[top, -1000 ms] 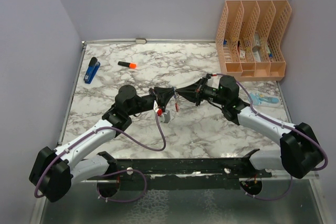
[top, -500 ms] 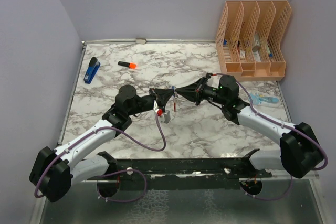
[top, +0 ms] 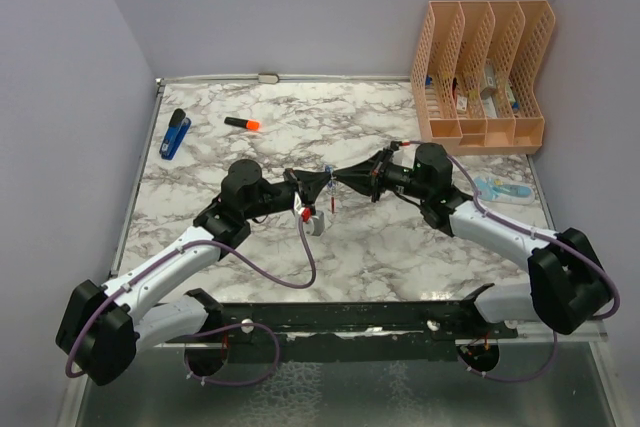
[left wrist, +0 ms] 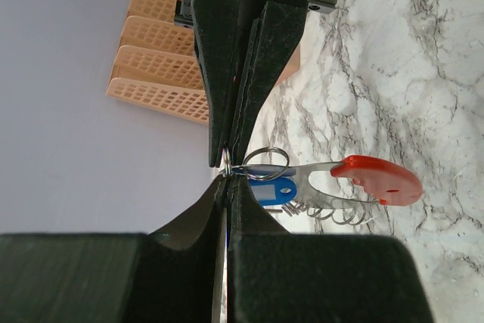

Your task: Put the keys on the keyring

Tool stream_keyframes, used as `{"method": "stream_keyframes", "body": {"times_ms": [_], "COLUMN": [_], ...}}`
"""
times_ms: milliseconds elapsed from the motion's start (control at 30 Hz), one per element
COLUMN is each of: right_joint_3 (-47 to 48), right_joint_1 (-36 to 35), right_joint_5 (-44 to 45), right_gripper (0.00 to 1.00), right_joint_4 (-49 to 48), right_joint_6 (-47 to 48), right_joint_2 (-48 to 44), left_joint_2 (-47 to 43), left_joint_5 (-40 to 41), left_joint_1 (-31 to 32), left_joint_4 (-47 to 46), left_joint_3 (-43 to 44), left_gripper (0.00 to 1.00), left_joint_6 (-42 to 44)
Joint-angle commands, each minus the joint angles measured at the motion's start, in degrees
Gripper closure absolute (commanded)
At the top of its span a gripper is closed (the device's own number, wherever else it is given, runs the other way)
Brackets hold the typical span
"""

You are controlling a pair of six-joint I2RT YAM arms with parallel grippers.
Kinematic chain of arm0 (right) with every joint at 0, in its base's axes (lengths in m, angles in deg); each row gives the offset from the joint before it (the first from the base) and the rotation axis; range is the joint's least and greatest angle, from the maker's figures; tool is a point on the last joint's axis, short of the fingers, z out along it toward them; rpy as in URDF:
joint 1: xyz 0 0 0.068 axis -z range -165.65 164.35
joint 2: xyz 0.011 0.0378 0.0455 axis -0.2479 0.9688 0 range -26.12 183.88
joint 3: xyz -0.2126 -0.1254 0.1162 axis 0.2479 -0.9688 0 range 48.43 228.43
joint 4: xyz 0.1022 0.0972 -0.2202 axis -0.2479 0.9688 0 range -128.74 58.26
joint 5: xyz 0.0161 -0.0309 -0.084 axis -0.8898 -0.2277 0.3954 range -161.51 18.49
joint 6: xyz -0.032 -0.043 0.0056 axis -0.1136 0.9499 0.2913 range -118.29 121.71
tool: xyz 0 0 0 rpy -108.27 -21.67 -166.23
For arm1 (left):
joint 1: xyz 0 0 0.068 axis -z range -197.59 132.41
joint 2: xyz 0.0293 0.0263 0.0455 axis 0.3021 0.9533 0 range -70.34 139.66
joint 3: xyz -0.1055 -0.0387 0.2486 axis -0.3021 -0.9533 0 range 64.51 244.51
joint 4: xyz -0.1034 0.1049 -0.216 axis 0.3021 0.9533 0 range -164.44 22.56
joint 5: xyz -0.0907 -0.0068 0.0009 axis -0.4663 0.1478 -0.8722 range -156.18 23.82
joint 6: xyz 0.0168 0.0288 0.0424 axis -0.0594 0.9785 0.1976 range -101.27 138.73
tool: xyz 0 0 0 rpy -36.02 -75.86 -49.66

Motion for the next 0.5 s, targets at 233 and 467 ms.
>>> {"method": "stream_keyframes", "body": {"times_ms": [233, 467], "right_joint_3": [3.04, 2.56], "right_joint_1": [0.0, 0.0], "right_joint_5": [-2.72, -2.48], "right_gripper": [0.84, 0.75], "right_joint_4": [-3.73, -2.95], "right_joint_6": [0.12, -0.12], "right_joint_2": [1.48, 0.95], "left_joint_2": [-0.04, 0.22], "left_joint_5": [-3.37, -3.19], "left_joint_1": [-0.01, -0.27], "left_joint_4": [1.93, 1.23], "left_joint_3": [3.3, 3.57], "left_gripper": [1.0, 1.0], "left_joint_6": [0.73, 0.48]}}
